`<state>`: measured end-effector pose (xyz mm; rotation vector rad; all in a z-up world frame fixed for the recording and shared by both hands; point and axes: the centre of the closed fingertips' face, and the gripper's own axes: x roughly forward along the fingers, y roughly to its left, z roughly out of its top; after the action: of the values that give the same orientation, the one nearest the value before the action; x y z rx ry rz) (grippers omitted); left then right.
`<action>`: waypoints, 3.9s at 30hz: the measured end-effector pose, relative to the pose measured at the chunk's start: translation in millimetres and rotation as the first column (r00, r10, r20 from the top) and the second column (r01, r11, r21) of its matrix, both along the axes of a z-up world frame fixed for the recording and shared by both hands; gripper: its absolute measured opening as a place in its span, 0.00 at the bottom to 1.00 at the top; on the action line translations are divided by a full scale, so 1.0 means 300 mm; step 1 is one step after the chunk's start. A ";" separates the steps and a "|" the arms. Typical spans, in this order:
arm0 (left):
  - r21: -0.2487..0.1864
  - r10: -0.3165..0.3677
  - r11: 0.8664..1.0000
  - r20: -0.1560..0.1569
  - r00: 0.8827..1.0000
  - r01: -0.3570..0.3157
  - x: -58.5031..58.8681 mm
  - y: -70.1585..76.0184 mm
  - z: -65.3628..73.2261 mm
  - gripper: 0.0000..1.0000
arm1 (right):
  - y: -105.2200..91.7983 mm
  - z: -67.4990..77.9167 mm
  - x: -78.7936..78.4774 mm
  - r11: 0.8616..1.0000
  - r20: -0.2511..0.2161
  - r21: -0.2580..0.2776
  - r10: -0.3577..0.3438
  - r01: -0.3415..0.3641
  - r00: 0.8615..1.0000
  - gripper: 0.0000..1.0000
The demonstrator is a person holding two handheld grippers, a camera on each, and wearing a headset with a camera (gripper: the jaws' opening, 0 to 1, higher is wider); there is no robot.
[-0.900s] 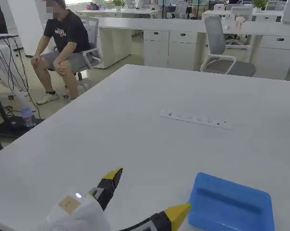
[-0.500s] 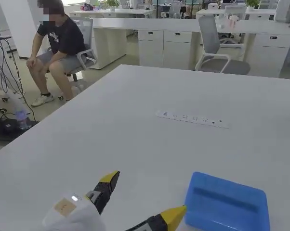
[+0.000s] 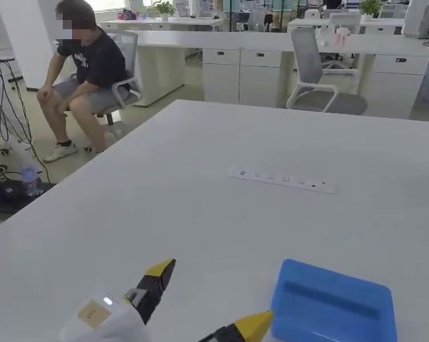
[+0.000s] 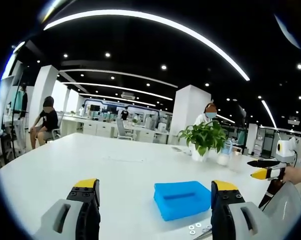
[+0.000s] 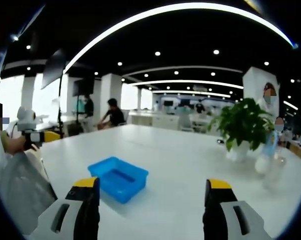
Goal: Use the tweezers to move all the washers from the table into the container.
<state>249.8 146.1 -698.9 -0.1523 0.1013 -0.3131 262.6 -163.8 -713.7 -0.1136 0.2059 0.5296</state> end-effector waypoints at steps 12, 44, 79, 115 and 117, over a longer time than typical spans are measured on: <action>0.002 0.006 1.000 0.003 1.000 -0.006 -0.002 0.005 0.003 0.93 | 0.012 0.002 -0.004 1.000 -0.003 -0.003 0.010 -0.010 1.000 0.85; 0.017 -0.024 1.000 -0.001 1.000 0.024 0.000 -0.019 -0.003 0.95 | -0.024 0.020 0.006 0.999 0.026 -0.002 -0.043 0.043 0.999 0.86; 0.193 -0.499 0.706 -0.548 0.672 0.681 -0.151 -0.290 -0.318 0.24 | 0.300 -0.226 -0.168 0.799 -0.390 -0.230 0.447 -0.556 0.805 0.18; 0.419 -0.557 0.067 -0.737 0.383 0.905 -0.161 -0.351 -0.501 0.00 | 0.408 -0.392 -0.175 0.689 -0.495 -0.247 0.514 -0.681 0.700 0.12; 0.432 -0.568 0.069 -0.724 0.391 0.899 -0.158 -0.356 -0.473 0.00 | 0.411 -0.393 -0.182 0.681 -0.495 -0.248 0.522 -0.689 0.694 0.12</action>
<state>202.4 39.2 -840.7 0.8660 0.7484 -1.3328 207.9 -40.4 -831.5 -0.5199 0.6931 1.2009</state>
